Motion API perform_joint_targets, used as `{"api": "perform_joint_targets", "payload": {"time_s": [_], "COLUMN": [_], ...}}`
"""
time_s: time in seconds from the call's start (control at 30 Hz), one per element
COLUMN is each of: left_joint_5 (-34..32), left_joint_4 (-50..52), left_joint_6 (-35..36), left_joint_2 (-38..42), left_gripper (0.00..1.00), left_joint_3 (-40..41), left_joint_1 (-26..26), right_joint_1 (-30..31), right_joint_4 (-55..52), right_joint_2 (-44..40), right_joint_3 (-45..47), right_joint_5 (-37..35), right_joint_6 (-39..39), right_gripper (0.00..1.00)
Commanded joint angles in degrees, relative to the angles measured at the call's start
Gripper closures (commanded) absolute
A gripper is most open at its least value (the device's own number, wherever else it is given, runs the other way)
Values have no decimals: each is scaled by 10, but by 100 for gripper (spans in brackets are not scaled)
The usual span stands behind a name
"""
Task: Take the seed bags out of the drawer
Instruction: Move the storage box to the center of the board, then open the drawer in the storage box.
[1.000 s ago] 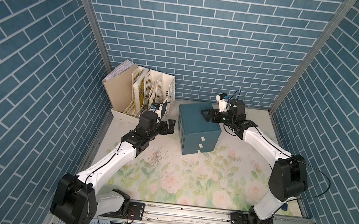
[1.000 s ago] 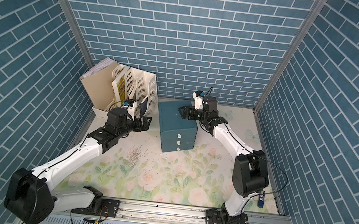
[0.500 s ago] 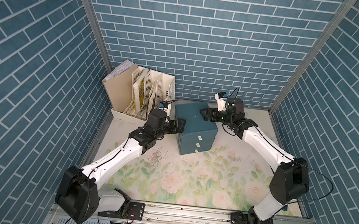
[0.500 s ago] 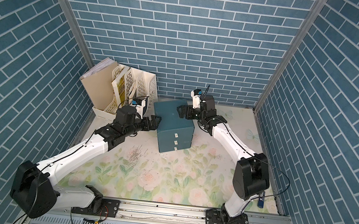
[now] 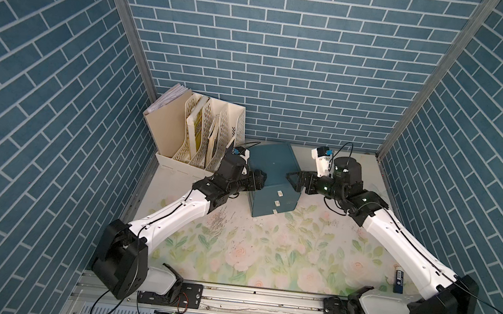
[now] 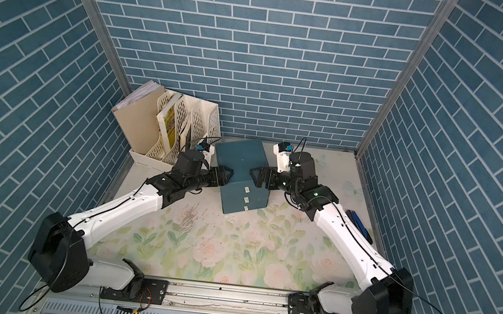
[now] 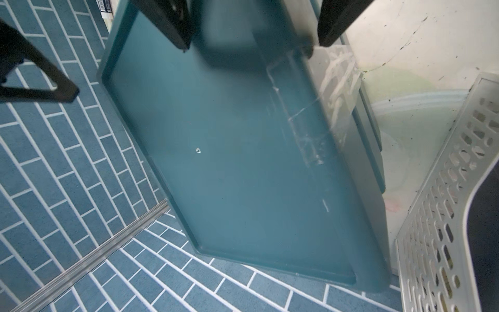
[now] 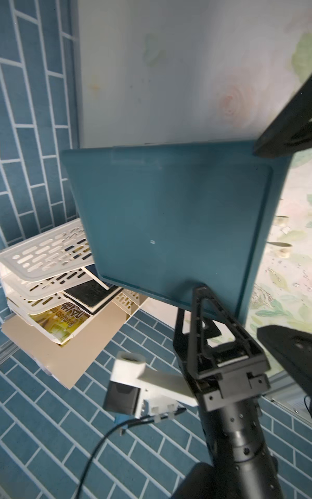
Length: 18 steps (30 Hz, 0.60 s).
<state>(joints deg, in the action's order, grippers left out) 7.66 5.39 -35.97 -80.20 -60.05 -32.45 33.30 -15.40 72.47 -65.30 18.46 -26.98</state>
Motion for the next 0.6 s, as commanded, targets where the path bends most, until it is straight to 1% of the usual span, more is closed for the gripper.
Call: {"api": "perform_joint_targets", "payload": {"time_s": [0.0, 0.1, 0.3, 0.57], "left_joint_5": [7, 6, -2, -12], "left_joint_4": [-8, -12, -21, -23], "left_joint_6": [-1, -2, -6, -9], "left_joint_2": [-19, -33, -54, -61], "left_gripper": [24, 25, 26, 26], "left_joint_3": [-17, -27, -39, -42], "left_joint_1": [-9, -14, -23, -25], "right_joint_1": [19, 36, 43, 43], "right_joint_4": [-10, -5, 28, 98], "right_joint_2": [-32, -50, -73, -31], "right_joint_3": [24, 48, 101, 136], "right_joint_5": [9, 4, -1, -8], "right_joint_6": [-47, -68, -107, -131], "right_gripper": [0, 1, 9, 19]}}
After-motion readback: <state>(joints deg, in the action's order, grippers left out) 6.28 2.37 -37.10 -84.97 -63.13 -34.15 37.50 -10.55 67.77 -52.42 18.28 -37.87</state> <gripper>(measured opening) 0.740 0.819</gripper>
